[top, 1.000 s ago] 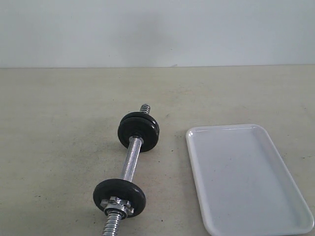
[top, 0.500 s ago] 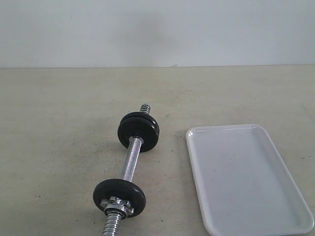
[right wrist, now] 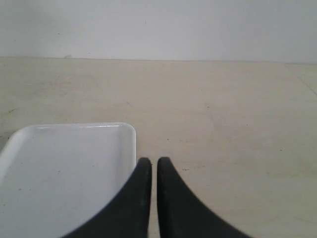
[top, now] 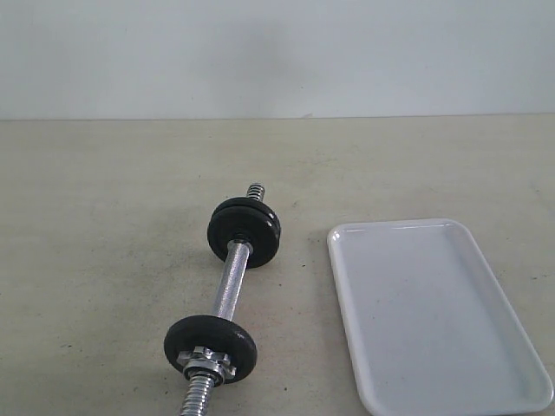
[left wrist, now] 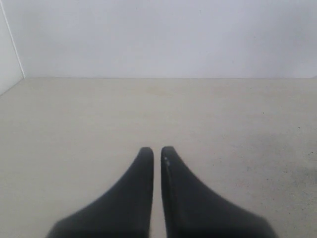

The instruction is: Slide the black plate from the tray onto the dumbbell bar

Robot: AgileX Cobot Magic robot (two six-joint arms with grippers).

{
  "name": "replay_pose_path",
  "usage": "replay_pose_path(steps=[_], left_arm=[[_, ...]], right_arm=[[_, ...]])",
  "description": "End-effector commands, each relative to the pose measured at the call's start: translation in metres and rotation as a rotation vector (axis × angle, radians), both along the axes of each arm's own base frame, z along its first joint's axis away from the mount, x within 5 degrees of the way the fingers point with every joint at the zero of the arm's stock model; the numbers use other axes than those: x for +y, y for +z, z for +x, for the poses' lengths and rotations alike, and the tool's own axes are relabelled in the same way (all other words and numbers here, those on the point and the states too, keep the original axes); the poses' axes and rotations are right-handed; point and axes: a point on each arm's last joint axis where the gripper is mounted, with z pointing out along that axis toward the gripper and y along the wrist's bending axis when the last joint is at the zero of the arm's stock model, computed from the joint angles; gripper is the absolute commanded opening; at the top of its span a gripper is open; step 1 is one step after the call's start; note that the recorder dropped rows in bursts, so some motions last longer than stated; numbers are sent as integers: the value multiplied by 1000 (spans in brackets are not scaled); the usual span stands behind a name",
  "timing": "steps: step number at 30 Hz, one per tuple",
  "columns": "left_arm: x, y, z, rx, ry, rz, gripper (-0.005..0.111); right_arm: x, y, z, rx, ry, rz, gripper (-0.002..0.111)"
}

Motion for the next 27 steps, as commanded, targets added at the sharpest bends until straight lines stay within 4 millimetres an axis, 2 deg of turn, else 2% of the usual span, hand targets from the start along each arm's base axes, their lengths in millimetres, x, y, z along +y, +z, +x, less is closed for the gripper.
replay_pose_path(steps=[1, 27], left_arm=[[-1, -1, 0, -1, -4, -25, 4], [-2, -5, -1, 45, -13, -60, 4]], right_arm=[[0, 2, 0, -19, -5, -6, 3], [0, 2, 0, -18, -5, -6, 3]])
